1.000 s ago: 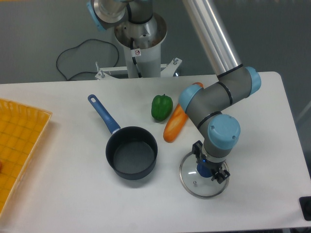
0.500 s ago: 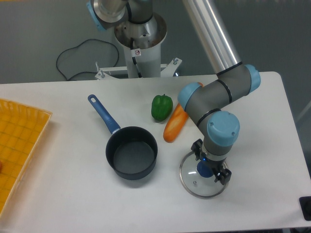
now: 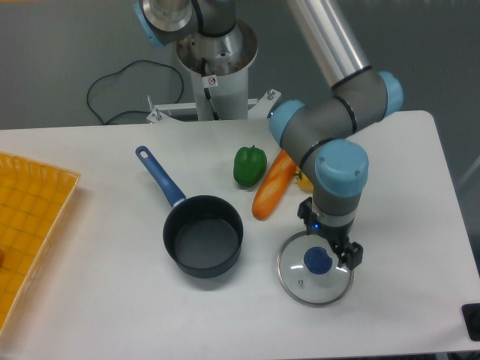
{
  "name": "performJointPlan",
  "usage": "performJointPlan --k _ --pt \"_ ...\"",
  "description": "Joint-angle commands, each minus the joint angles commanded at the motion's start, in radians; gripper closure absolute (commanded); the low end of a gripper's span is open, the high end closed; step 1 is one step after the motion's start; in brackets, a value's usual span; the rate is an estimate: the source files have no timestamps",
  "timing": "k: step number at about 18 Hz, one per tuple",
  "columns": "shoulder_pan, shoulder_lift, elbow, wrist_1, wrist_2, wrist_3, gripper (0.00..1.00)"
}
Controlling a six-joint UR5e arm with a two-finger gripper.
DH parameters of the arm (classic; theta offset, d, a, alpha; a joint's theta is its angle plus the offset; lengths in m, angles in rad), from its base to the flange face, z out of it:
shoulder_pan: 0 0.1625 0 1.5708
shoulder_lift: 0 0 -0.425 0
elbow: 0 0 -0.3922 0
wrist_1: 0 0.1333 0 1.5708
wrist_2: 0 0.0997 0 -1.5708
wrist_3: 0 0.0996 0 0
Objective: Place the lid on the table
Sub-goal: 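Lift the gripper up off the blue knob of the lid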
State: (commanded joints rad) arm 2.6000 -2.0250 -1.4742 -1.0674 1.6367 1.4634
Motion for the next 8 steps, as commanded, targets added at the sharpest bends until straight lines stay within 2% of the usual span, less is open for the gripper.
performJointPlan --k 5,8 --pt "0.046 0.074 0.014 -0.163 -0.003 0.0 0.0" --pt "0.058 0.08 0.02 -0.178 -0.009 0.0 0.0"
